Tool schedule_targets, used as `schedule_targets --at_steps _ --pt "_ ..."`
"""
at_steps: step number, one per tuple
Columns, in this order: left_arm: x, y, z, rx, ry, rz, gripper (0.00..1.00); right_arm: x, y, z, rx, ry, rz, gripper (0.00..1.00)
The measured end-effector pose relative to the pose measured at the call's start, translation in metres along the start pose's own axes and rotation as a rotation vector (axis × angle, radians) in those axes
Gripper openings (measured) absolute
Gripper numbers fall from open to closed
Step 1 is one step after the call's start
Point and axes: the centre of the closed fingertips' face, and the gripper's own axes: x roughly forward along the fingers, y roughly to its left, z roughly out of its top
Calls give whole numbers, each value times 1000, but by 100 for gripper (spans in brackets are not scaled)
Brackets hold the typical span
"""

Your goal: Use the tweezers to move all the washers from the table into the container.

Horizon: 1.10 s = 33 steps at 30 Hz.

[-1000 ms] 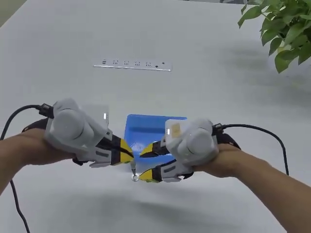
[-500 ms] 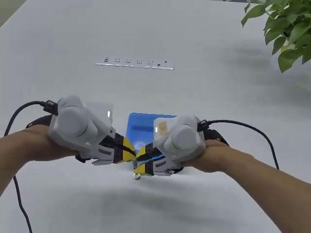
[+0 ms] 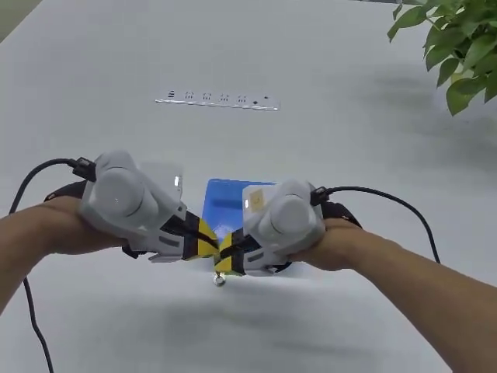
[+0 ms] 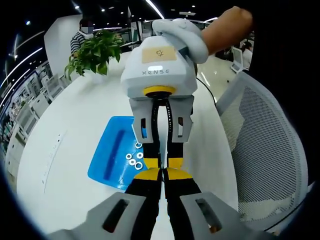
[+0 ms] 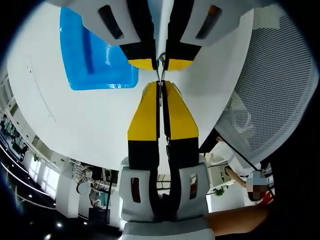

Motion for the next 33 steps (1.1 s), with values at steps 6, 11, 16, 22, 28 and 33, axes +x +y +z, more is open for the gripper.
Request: schedule_targets --at_steps 6,11,16,22,28,33 --pt "-1 0 -1 -1 1 7 6 1 0 0 -13 6 -5 7" --pt "-1 0 -1 -10 -6 13 6 0 1 0 -14 4 -8 6" --pt "-2 0 1 -32 -28 25 7 1 0 1 -10 5 -9 6" --pt "-6 -1 3 -80 -73 36 18 0 -1 3 -8 4 -8 6" --pt "-11 -3 2 -151 -124 43 32 -3 -1 6 -7 2 -11 6" --pt "-11 -4 -2 -192 -143 60 53 -8 -2 8 -5 -1 -16 6"
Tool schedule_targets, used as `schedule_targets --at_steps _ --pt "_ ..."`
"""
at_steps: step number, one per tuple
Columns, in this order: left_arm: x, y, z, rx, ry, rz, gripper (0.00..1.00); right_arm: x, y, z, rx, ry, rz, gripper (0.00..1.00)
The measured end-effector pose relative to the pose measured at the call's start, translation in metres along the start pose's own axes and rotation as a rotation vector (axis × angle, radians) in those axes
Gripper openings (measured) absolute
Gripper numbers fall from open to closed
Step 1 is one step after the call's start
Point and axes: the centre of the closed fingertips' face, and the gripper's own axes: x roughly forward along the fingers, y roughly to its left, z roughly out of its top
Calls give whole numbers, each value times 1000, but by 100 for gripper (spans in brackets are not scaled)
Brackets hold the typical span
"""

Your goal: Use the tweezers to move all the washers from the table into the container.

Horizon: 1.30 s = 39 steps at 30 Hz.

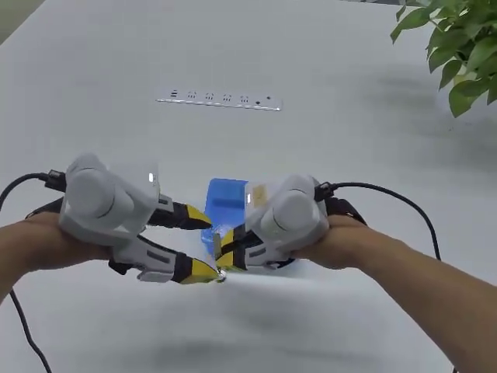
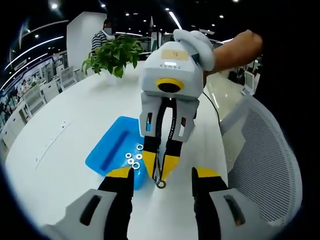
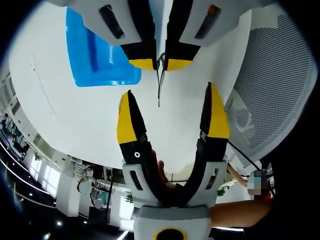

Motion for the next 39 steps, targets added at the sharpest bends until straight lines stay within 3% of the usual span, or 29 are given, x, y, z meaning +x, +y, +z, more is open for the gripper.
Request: schedule_targets --at_steps 11,20,26,39 --pt "-4 -1 0 -99 -63 42 77 -14 -2 8 13 -5 -9 7" --pt "-6 -3 2 -143 -103 71 93 -30 -9 21 45 -11 -28 7" --pt "-6 -6 5 -157 -119 82 99 -43 -15 29 38 -19 -46 7" --pt "-8 -5 5 -158 -126 100 99 -59 -41 32 17 -32 -98 7"
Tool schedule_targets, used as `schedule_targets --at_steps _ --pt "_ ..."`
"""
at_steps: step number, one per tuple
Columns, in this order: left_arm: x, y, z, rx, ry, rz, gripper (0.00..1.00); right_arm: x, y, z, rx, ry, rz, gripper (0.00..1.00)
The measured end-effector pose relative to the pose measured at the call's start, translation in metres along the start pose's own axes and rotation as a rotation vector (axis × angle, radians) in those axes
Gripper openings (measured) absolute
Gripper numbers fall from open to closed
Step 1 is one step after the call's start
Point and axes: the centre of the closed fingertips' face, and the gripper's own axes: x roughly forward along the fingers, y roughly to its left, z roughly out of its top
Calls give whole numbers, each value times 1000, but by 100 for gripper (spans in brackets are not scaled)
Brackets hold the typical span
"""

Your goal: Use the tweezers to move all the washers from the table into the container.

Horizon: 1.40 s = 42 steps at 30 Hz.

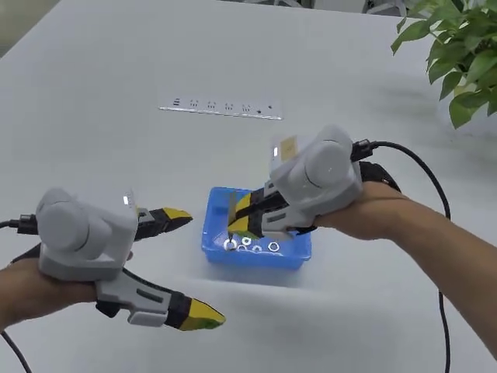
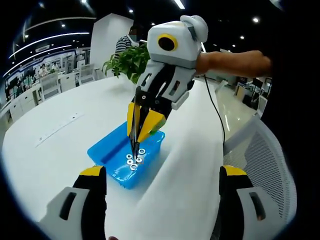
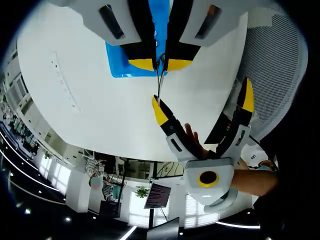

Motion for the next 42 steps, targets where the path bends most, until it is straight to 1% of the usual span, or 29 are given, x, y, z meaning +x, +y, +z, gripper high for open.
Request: schedule_targets --at_steps 6,13,18,25,29,32,42 --pt "0 0 1 3 0 6 99 2 -12 -7 2 5 -24 7" --pt "-1 2 0 -1 -1 13 99 10 -21 -17 9 15 -41 7" --pt "-2 4 2 -2 -5 20 99 17 -23 -24 9 21 -45 7" --pt "-3 7 0 -2 -5 28 99 27 -26 -33 25 25 -52 7" --pt "-3 9 -1 -3 -2 28 98 31 -28 -36 28 22 -59 7" --pt "-2 8 0 -4 -1 27 97 35 -29 -39 32 24 -61 7" --pt "2 13 2 10 10 18 93 44 -32 -47 38 30 -66 7"
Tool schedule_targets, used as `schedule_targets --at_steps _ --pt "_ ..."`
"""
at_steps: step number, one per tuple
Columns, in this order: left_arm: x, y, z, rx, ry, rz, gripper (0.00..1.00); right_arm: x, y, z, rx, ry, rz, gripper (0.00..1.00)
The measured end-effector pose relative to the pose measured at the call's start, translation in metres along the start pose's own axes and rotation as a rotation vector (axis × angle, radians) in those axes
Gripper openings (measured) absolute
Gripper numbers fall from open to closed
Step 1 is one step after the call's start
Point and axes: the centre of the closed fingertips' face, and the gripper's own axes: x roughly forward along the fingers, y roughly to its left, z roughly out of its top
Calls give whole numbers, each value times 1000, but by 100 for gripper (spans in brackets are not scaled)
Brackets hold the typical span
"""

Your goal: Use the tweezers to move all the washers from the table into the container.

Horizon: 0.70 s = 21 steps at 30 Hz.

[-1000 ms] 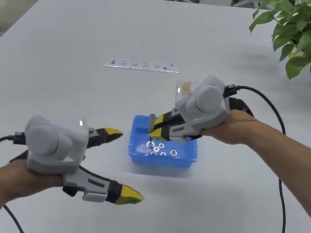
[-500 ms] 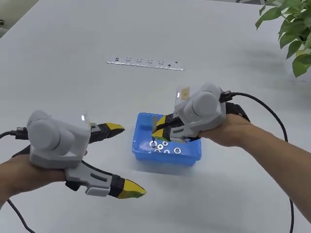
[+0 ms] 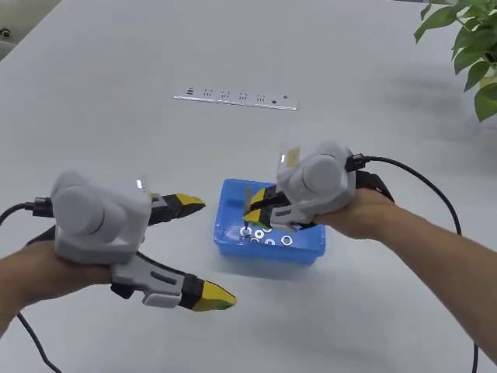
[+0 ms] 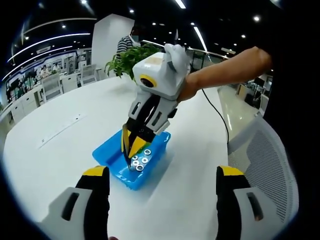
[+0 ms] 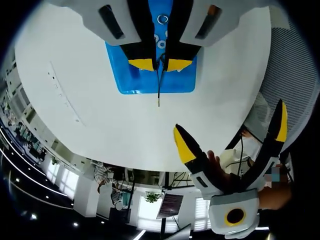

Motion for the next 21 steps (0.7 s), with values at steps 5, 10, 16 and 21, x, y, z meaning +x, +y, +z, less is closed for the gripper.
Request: schedule_targets --at_steps 5,10,16,21 --pt "3 5 2 2 -2 -8 90 3 1 -5 5 3 2 7" --pt "8 10 6 20 5 -18 86 5 -1 -7 9 -2 -7 7" --pt "15 18 12 44 20 -30 81 6 -2 -6 10 -15 -12 7" --pt "21 24 18 78 35 -42 71 6 -1 -6 -1 -15 -9 7"
